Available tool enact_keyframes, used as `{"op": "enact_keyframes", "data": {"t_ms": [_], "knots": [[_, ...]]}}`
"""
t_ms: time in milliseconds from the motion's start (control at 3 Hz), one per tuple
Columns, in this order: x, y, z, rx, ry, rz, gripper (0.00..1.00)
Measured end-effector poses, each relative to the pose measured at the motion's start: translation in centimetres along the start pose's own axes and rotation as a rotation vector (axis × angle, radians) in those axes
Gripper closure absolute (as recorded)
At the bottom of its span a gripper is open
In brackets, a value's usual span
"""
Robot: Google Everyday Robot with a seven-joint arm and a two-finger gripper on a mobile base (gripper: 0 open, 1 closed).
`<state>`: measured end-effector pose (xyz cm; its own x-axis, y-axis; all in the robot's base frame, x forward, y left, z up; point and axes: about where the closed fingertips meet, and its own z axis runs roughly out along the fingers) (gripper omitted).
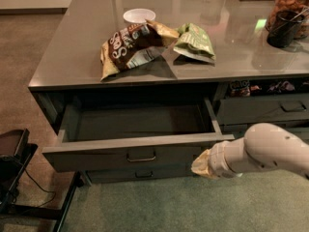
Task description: Close top drawer
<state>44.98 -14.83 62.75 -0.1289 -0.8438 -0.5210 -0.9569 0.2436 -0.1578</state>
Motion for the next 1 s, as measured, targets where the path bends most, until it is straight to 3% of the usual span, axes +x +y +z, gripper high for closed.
{"op": "enact_keyframes", "data": {"t_ms": [333, 667, 1000], "knots": [[-0.4, -0.4, 1.1, 0.127, -0.048, -0.071, 1.0], [-1.4, -2.9, 1.7, 0.272, -0.104, -0.145, 1.0], [-2.2, -5.2, 2.0, 0.352, -0.137, -0.194, 1.0]]}}
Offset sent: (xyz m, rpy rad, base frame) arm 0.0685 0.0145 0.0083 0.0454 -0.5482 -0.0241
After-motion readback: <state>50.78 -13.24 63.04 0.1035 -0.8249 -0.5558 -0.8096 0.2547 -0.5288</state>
